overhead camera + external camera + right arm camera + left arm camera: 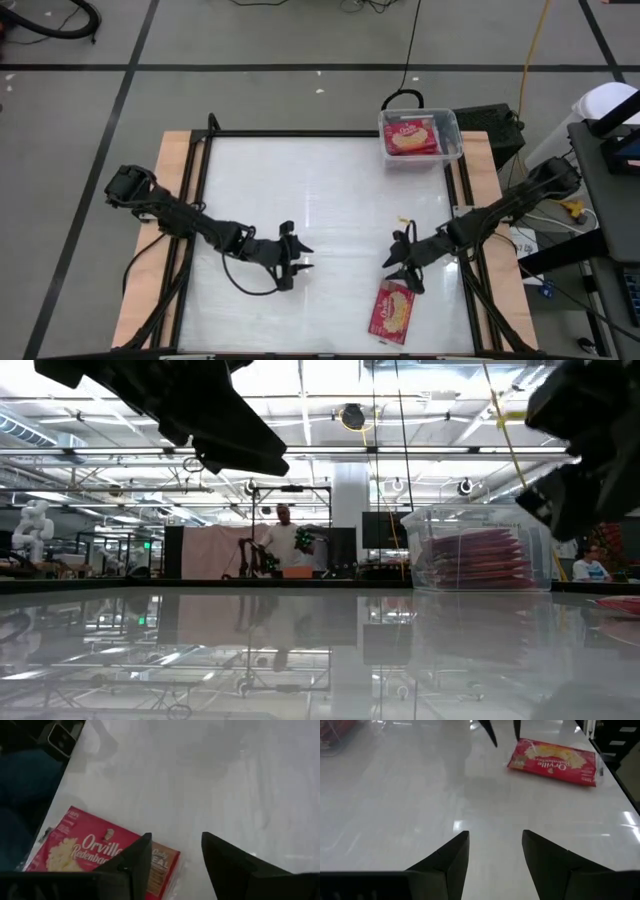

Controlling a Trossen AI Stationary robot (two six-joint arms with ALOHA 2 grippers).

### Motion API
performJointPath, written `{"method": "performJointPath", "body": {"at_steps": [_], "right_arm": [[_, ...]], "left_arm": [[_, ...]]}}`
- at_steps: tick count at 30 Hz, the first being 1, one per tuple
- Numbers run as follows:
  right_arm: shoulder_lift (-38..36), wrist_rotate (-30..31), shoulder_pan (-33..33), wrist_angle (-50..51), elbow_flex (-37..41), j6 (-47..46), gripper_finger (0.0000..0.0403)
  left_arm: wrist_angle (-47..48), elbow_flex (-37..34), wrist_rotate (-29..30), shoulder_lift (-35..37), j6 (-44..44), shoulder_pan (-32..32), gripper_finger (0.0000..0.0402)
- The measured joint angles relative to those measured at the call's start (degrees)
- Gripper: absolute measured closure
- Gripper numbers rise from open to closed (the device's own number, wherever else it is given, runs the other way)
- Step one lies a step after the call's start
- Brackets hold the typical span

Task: Sort popcorn bags into baskets
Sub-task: Put the red popcorn bag into the transparent bin

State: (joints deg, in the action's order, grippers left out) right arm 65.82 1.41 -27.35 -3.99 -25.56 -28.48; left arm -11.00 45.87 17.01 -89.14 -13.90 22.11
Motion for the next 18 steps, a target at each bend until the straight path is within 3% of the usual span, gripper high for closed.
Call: {"method": "performJointPath", "body": {"at_steps": [6, 11, 18], "right_arm": [[0.0, -0.1, -1.2, -16.3, 8.8, -0.6, 0.0215], [1.2, 0.0, -2.5, -18.0, 10.3, 0.6, 0.0203], [9.5, -0.2, -3.2, -24.7, 10.4, 5.4, 0.0202]], "left_arm": [[-0.5, 0.0, 2.8, -0.9, -1.8, 1.9, 0.0215], [-3.4, 0.0, 2.9, -3.6, -2.8, 2.5, 0.0215], [-10.3, 0.0, 4.1, -8.0, -2.7, 2.1, 0.0215]]}}
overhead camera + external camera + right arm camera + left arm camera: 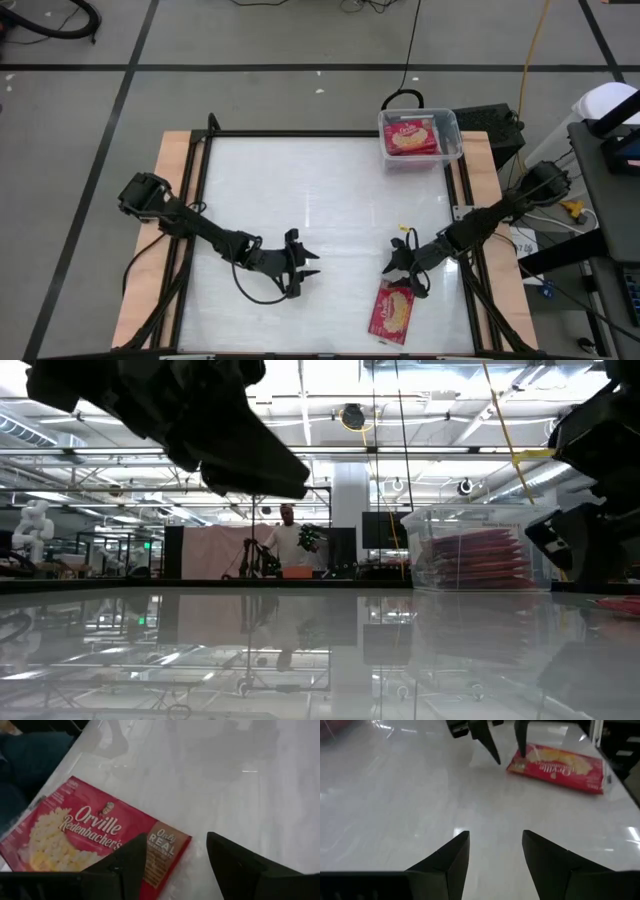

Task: Sort popcorn bags into baskets
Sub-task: Put the red popcorn bag into the transparent bin

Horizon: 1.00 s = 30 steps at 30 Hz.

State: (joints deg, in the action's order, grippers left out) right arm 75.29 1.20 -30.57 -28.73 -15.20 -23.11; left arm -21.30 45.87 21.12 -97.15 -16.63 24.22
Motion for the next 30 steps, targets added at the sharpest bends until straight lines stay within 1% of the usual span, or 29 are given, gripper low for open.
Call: {"method": "performJointPath", "body": {"at_steps": [7, 11, 14, 19, 20, 23, 26, 30], "right_arm": [[7.6, -2.6, 0.0, -6.3, 0.0, 0.6, 0.0206], [11.7, -1.7, 0.0, -11.3, -0.1, 3.8, 0.0230], [13.7, -1.2, 0.0, -11.9, -0.1, 4.9, 0.0273], [15.6, -0.5, 0.1, -13.5, -0.2, 4.9, 0.0382], [15.6, 0.3, 0.1, -14.2, -0.1, 5.0, 0.0391], [15.4, 4.7, 0.3, -17.5, 0.0, 5.6, 0.0391], [14.5, 8.7, 1.5, -20.0, 0.0, 7.2, 0.0400], [14.0, 14.6, 3.3, -19.9, 0.0, 8.0, 0.0402]], "left_arm": [[0.0, 0.0, 0.0, -0.1, 0.4, -0.5, 0.0215], [-0.4, 0.0, 0.1, -0.1, 1.4, -0.8, 0.0215], [-0.4, 0.0, 0.1, -0.1, 1.6, -1.5, 0.0215], [-0.4, 0.0, 0.1, -0.1, 5.3, -2.8, 0.0215], [-0.4, 0.0, 0.1, -0.1, 6.1, -3.2, 0.0215], [-0.5, 0.0, 0.1, -0.1, 8.8, -4.8, 0.0215], [-1.3, 0.0, 0.1, -0.1, 10.7, -6.6, 0.0215], [-2.5, 0.0, -0.1, -0.1, 11.3, -9.2, 0.0215]]}}
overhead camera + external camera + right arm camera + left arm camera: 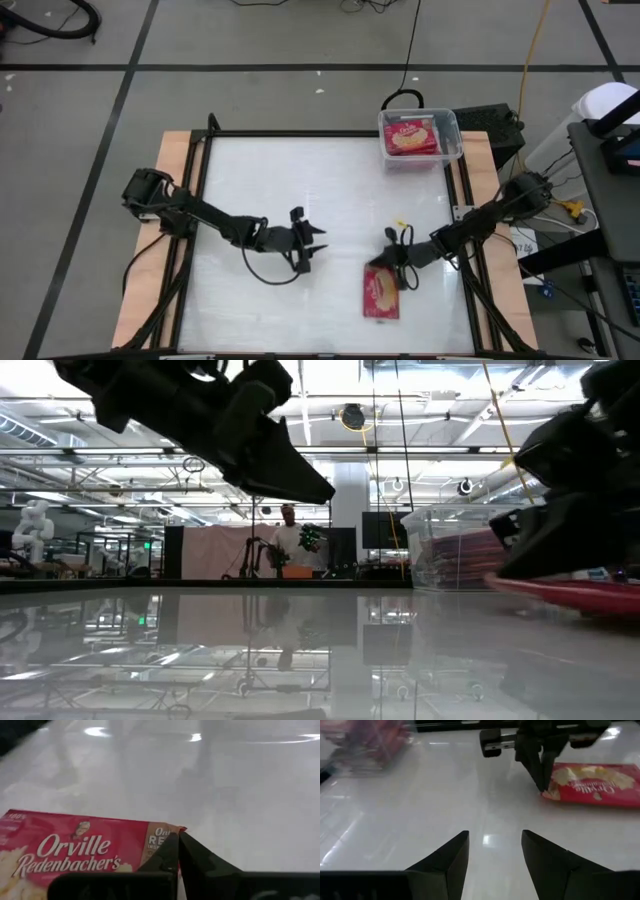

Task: Sort popcorn bags into baskets
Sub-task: Put the red popcorn bag into the transparent bin

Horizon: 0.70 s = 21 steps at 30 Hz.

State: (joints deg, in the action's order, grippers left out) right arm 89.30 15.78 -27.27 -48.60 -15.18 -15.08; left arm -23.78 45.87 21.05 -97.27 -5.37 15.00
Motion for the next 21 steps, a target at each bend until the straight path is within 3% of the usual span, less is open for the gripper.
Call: {"method": "performJointPath", "body": {"at_steps": [7, 11, 21], "right_arm": [[0.0, 13.7, 4.8, -3.6, 0.0, 2.7, 0.0402], [-0.1, 14.7, 7.2, -8.7, 0.0, 7.4, 0.0403], [-0.1, 18.9, 10.5, -16.9, -0.1, 13.2, 0.0403]], "left_arm": [[-0.3, 0.0, -0.5, 0.0, -1.7, -4.1, 0.0215], [-0.7, 0.0, -3.7, 0.0, -3.4, -5.6, 0.0209], [-12.1, 0.1, -12.5, -5.0, -13.3, -7.2, 0.0096]]}}
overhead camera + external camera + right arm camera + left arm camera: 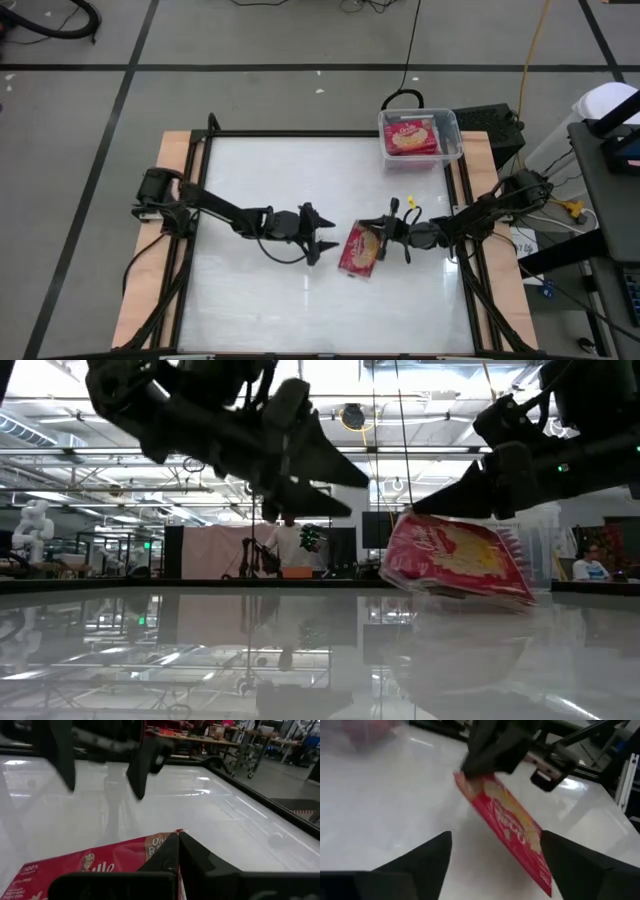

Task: Sort popcorn bags into baskets
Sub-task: Put the red popcorn bag into the transparent bin

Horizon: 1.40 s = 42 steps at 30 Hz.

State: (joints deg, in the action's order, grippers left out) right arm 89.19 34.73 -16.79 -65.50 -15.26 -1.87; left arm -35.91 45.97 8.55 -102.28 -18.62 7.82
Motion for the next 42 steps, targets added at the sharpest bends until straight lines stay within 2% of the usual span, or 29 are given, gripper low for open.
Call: {"method": "performJointPath", "body": {"at_steps": [3, 5, 9, 15, 20, 22, 23, 28, 34, 38, 42], "right_arm": [[0.0, 0.0, 0.0, -1.1, 0.0, 1.2, 0.0403], [0.0, 0.1, 0.0, -2.1, 0.0, 1.3, 0.0403], [0.0, 1.4, 0.0, -3.2, 0.0, 1.6, 0.0403], [0.0, 2.3, -0.1, -3.3, 0.0, 3.2, 0.0403], [0.0, 3.1, -0.1, -3.8, 0.0, 6.0, 0.0403], [-0.1, 3.4, -0.1, -4.1, 0.0, 7.3, 0.0403], [-0.1, 3.6, -0.1, -4.3, 0.0, 7.5, 0.0403], [-0.1, 3.9, 0.0, -5.5, 0.0, 8.6, 0.0403], [-0.9, 2.5, -0.2, -7.8, 0.0, 6.7, 0.0395], [-2.9, 2.2, -0.2, -7.1, 0.1, 0.8, 0.0365], [-6.0, -1.1, -0.2, -4.6, -1.3, -6.2, 0.0324]], "left_arm": [[-4.4, 0.0, -0.2, -4.0, -2.3, 0.2, 0.0076], [-8.1, 0.1, -2.7, -7.0, -3.3, 0.1, 0.0076], [-12.2, 2.2, -7.4, -13.4, -6.6, 0.2, 0.0108], [-12.3, 6.9, -12.5, -17.6, -1.0, 1.5, 0.0194], [-11.3, 7.7, -13.5, -17.5, 4.1, 0.7, 0.0316], [-8.2, 7.6, -14.3, -16.6, 3.8, -1.2, 0.0369], [-6.7, 7.6, -14.8, -16.0, 2.9, -2.3, 0.0383], [5.9, 7.7, -17.9, -11.4, 3.2, -7.6, 0.0371], [24.3, 7.7, -17.9, -2.6, 14.0, -11.2, 0.0376], [36.1, 7.7, -17.6, 5.2, 21.9, -12.4, 0.0394], [46.9, 7.7, -13.1, 13.6, 28.9, -12.7, 0.0397]]}}
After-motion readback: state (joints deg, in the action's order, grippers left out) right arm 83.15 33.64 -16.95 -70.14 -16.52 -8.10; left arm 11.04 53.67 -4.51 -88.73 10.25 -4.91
